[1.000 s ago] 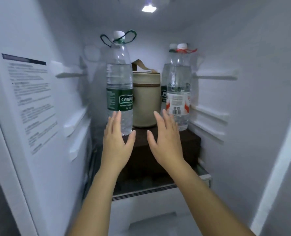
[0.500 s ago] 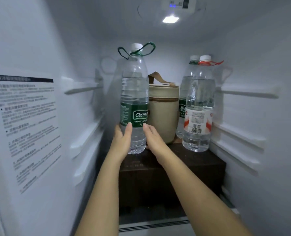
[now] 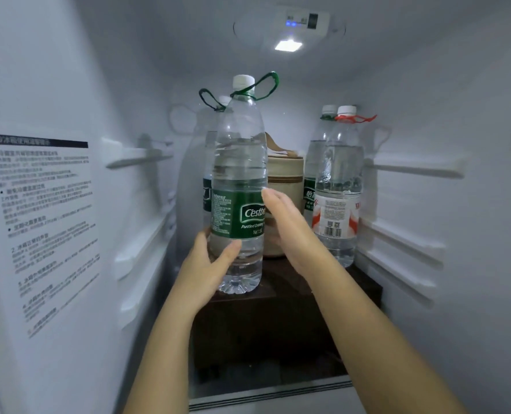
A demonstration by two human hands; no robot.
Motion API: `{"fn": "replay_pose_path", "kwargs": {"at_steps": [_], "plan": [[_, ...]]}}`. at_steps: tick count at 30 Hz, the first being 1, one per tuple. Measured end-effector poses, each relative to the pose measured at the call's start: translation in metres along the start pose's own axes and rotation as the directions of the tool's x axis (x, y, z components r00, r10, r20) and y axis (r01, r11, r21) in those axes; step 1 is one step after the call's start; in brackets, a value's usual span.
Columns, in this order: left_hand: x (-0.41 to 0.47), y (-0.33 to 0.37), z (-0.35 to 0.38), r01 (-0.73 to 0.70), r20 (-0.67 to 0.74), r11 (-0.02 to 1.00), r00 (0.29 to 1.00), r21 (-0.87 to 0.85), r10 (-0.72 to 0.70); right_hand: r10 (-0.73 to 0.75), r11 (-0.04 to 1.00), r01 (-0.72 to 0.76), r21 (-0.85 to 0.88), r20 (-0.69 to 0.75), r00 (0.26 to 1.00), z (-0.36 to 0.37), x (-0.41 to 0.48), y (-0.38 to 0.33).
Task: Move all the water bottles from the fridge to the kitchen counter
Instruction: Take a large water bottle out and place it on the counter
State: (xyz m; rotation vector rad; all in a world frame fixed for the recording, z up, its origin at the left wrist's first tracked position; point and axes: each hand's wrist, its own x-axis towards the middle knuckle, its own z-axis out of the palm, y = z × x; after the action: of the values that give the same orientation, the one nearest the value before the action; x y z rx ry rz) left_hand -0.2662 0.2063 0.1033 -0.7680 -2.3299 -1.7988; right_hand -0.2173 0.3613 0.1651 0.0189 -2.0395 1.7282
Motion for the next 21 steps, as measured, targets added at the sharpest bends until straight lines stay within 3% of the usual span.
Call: {"fn": "replay_pose_path", "kwargs": {"at_steps": [6, 16, 21], "plan": [[0.0, -0.002, 0.011, 0.107, -0.045, 0.978, 0.994, 0.181, -0.1, -0.087, 0.995, 0.086, -0.045, -0.036, 0.996, 0.011, 0.046, -0.07], [-0.001, 0.001, 0.012, 0.075, -0.03, 0.976, 0.997, 0.206, -0.07, -0.205, 0.961, 0.186, -0.205, -0.079, 0.976, 0.015, 0.058, -0.098], [-0.003, 0.003, 0.011, -0.009, 0.034, 0.988, 0.999, 0.152, 0.004, -0.173, 0.981, 0.154, -0.122, -0.17, 0.97, -0.009, 0.042, -0.095]]}}
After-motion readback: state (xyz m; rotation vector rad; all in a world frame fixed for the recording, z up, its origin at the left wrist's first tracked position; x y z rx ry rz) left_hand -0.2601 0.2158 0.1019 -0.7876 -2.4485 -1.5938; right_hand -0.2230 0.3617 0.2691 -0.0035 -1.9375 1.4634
